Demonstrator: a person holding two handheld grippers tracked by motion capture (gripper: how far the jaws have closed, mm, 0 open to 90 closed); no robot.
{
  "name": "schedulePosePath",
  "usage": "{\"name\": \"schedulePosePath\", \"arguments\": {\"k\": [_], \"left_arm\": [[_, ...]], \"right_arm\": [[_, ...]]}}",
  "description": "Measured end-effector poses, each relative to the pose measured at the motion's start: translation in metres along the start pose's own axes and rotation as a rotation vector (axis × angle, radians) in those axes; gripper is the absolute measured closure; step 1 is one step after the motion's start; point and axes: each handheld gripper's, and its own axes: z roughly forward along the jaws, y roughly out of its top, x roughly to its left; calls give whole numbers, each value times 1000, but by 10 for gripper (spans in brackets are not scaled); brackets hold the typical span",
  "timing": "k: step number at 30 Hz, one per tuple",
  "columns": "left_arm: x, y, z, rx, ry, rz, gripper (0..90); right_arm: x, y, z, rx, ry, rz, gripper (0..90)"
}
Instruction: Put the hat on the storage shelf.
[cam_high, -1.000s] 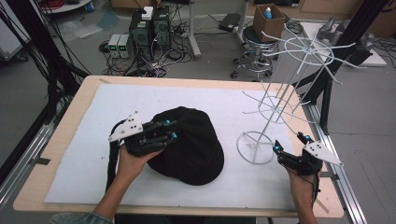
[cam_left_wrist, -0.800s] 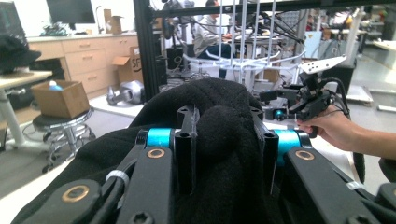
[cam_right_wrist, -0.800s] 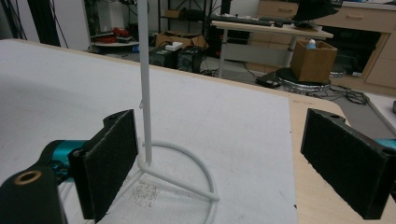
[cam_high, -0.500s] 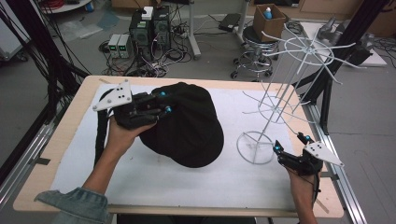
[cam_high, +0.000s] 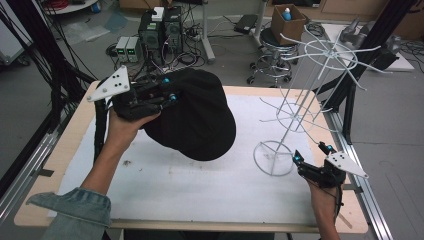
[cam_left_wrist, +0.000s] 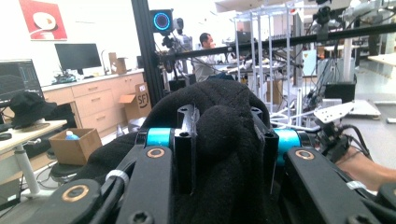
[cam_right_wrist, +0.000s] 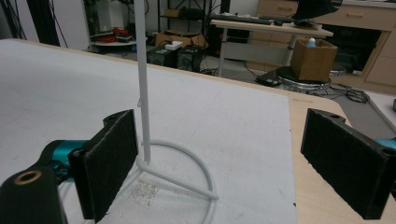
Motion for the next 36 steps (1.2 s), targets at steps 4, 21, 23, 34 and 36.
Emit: {"name": "schedulePosePath", "arguments": {"k": [4,21,23,34,36], "left_arm": [[7,8,0,-14,-14,-10,689],[26,58,10,-103,-141,-35,688],[28,65,13,-112,-150,-41,688],[39,101,21,-168,-226,-30,689],[40,107,24,-185,-245,-35,689]], "right_arm": [[1,0,1,7,1,4,102],[0,0,1,5,1,3,103],[0,0,1,6,2,2,102],[-1,-1,-1,11,0,-1,102],[-2,-1,-2,7,-3,5,103]]}}
